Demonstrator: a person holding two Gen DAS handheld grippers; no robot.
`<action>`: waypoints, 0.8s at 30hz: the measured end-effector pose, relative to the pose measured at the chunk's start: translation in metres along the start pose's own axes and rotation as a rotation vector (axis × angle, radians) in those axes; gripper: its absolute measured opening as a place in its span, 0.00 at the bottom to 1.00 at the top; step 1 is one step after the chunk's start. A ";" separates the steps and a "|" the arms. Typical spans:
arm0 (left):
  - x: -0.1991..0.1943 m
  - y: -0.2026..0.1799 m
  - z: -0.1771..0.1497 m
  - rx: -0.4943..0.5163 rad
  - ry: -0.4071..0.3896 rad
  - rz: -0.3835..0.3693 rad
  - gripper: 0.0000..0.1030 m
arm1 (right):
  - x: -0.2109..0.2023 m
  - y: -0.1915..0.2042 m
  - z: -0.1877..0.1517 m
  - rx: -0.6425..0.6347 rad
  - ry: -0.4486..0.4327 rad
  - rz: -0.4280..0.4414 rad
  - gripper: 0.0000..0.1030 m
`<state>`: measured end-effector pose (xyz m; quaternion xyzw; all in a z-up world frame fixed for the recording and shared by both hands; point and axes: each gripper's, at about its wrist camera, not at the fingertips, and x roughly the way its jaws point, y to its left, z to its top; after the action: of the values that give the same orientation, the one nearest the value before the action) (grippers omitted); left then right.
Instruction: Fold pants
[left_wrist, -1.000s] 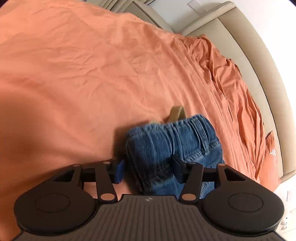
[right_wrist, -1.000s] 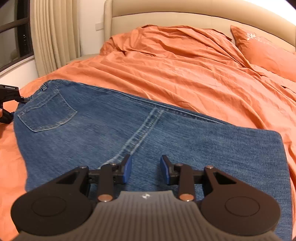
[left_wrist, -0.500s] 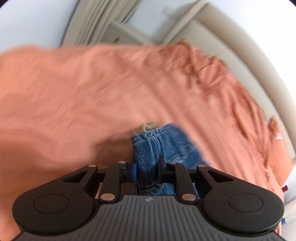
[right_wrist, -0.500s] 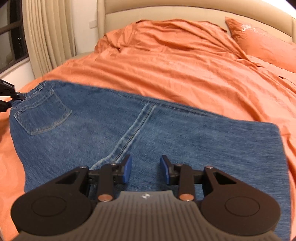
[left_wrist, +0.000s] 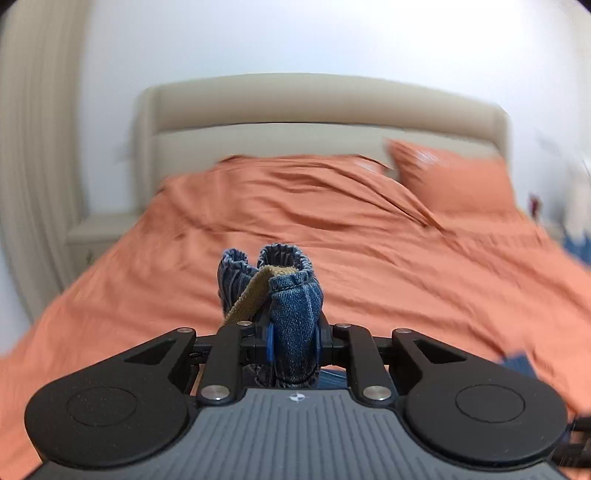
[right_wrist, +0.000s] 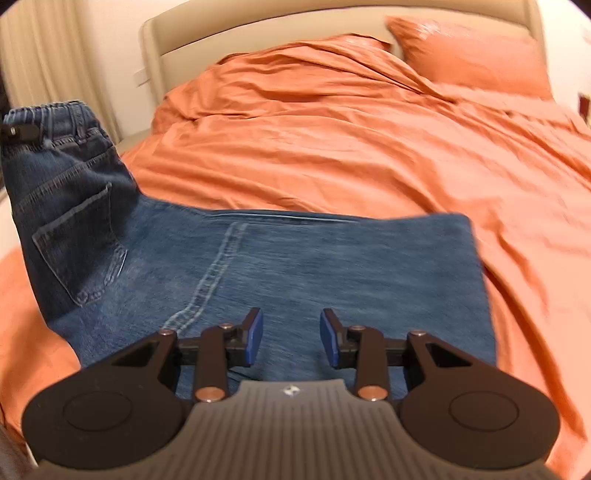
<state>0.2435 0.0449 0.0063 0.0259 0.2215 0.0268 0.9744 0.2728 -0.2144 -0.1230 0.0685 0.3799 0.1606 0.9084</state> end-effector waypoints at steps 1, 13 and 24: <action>0.003 -0.023 -0.004 0.035 0.010 -0.016 0.20 | -0.004 -0.007 0.000 0.026 -0.003 0.005 0.30; 0.045 -0.160 -0.109 0.237 0.321 -0.178 0.26 | -0.004 -0.064 0.000 0.208 0.042 0.037 0.31; 0.051 -0.106 -0.089 -0.100 0.457 -0.502 0.63 | 0.010 -0.063 0.002 0.260 0.071 0.152 0.36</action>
<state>0.2549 -0.0540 -0.1026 -0.0837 0.4320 -0.1980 0.8759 0.2958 -0.2704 -0.1443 0.2085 0.4232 0.1808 0.8630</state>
